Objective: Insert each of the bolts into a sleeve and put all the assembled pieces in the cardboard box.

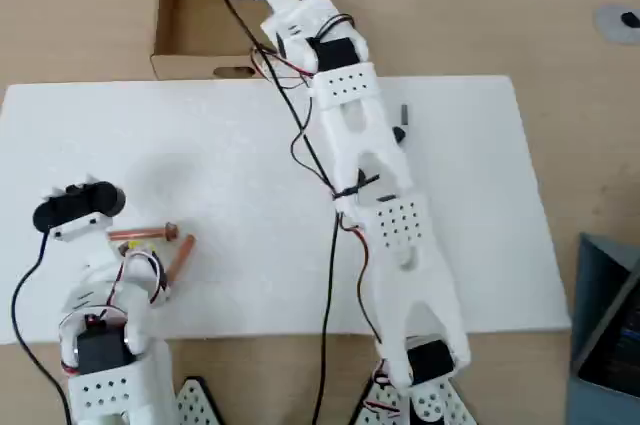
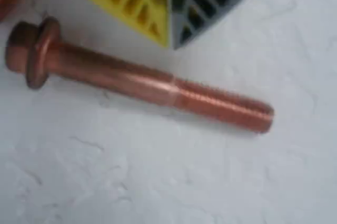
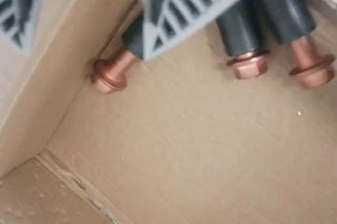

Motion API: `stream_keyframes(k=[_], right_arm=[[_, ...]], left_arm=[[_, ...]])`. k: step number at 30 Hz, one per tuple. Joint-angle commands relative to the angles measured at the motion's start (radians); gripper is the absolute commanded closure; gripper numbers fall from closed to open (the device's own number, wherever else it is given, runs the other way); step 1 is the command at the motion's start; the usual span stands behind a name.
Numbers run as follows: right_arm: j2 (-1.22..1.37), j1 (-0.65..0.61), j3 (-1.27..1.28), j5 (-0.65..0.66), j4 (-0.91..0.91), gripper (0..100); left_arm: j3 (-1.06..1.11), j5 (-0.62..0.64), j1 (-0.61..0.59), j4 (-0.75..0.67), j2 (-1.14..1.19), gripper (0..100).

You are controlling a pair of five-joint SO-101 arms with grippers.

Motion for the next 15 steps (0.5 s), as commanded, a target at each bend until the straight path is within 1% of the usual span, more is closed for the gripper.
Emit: stream_keyframes(k=[1,4,8,15], right_arm=[[-0.035,-0.013,-0.067,0.002,0.025,83.5],[-0.067,-0.013,-0.102,0.000,0.138,83.5],[-0.097,-0.013,-0.191,0.000,0.342,83.5],[-0.102,-0.008,-0.433,0.000,0.620,83.5]], left_arm=[[-0.006,-0.003,-0.002,-0.009,-0.008,100],[-0.008,-0.003,-0.002,-0.009,-0.008,100],[-0.008,-0.003,-0.002,-0.009,-0.008,100],[-0.008,-0.003,-0.002,-0.009,-0.008,100]])
